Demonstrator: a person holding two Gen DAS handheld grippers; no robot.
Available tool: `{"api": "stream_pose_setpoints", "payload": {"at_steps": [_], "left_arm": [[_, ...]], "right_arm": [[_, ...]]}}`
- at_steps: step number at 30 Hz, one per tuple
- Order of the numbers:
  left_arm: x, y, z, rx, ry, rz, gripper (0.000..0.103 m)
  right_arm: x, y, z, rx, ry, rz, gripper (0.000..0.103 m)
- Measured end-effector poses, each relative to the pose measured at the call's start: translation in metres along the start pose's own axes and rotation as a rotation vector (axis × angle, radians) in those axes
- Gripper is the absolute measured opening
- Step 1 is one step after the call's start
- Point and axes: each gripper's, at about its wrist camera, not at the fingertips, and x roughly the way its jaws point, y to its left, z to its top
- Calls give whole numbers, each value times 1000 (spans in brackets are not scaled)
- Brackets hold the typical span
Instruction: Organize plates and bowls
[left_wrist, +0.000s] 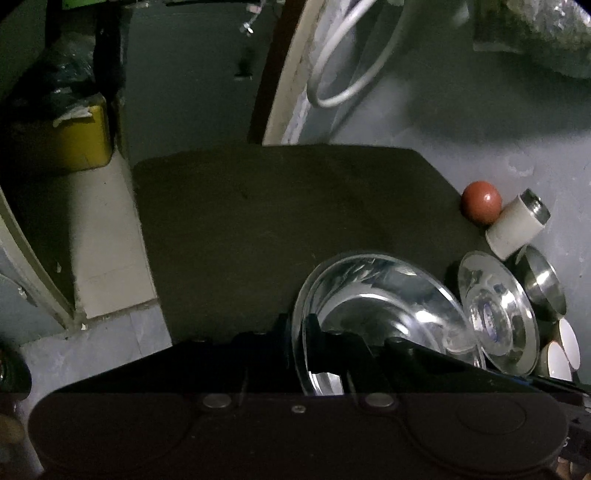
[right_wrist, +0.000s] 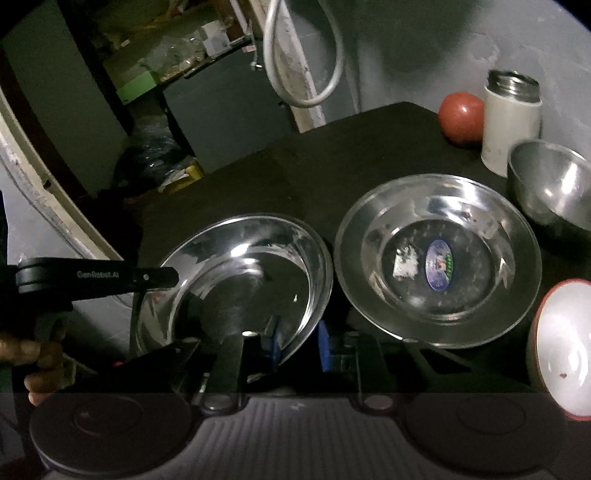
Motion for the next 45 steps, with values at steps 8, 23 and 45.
{"api": "stream_pose_setpoints", "payload": {"at_steps": [8, 23, 45], "left_arm": [[-34, -7, -2, -16, -78, 13, 8], [-97, -65, -68, -6, -137, 24, 12], [-100, -101, -146, 34, 15, 118, 21]], "right_arm": [[-21, 9, 6, -55, -49, 27, 23], [-91, -11, -27, -191, -40, 52, 23], [-122, -29, -80, -306, 92, 52, 23]]}}
